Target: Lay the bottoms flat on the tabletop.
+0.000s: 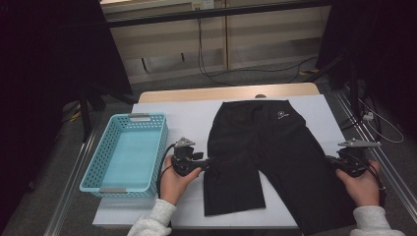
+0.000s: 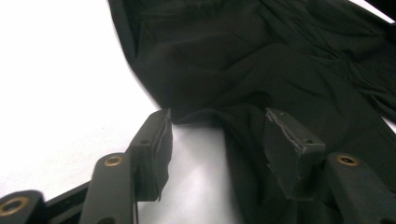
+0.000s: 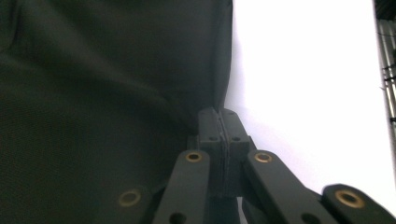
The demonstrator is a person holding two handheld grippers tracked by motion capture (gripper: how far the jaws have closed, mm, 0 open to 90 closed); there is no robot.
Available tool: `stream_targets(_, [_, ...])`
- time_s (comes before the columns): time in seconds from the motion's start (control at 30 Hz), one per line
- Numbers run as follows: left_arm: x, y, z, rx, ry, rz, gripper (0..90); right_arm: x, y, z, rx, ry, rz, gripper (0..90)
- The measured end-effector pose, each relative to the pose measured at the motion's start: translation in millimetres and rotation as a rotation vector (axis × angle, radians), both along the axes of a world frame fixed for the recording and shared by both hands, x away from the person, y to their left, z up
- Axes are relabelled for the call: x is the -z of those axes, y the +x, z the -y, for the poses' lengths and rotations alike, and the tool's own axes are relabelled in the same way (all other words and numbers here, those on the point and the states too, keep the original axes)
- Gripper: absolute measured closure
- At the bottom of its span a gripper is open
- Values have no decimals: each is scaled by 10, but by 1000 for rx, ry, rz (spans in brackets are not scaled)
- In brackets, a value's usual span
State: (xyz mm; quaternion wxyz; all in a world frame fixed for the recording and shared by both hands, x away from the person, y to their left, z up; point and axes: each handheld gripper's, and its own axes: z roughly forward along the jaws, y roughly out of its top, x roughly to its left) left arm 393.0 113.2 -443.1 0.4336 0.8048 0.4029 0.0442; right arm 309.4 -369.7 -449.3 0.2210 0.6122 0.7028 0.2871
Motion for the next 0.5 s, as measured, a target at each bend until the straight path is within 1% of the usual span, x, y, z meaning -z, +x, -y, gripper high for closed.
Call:
stream_targets(0.07, [7, -4, 12, 5, 1, -10, 406, 0, -19, 23, 9, 5, 0, 894])
stream_targets(0.2, [12, -20, 30, 11, 5, -16, 397, -11, -41, 54, 32, 10, 5, 890])
stream_targets(0.23, [10, -25, 35, 17, 9, -20, 399, -15, -47, 62, 36, 16, 10, 870])
stream_targets(0.27, [8, -30, 40, 19, 9, -20, 403, -18, -55, 62, 37, 17, 15, 829])
stream_targets(0.3, [3, -35, 44, 22, 9, -16, 404, -18, -61, 49, 35, 1, 22, 813])
stream_targets(0.33, [-4, -39, 49, 28, 8, -13, 412, -22, -65, 28, 30, -4, 23, 798])
stream_targets(0.37, [-11, -47, 56, 32, 11, -9, 424, -29, -63, 6, 19, 1, 32, 763])
stream_targets(0.47, [-33, -64, 62, 43, 17, 2, 462, -79, -46, -114, -10, -19, 61, 642])
stream_targets(0.5, [-44, -74, 67, 50, 18, 8, 488, -99, -40, -161, -20, -16, 70, 596])
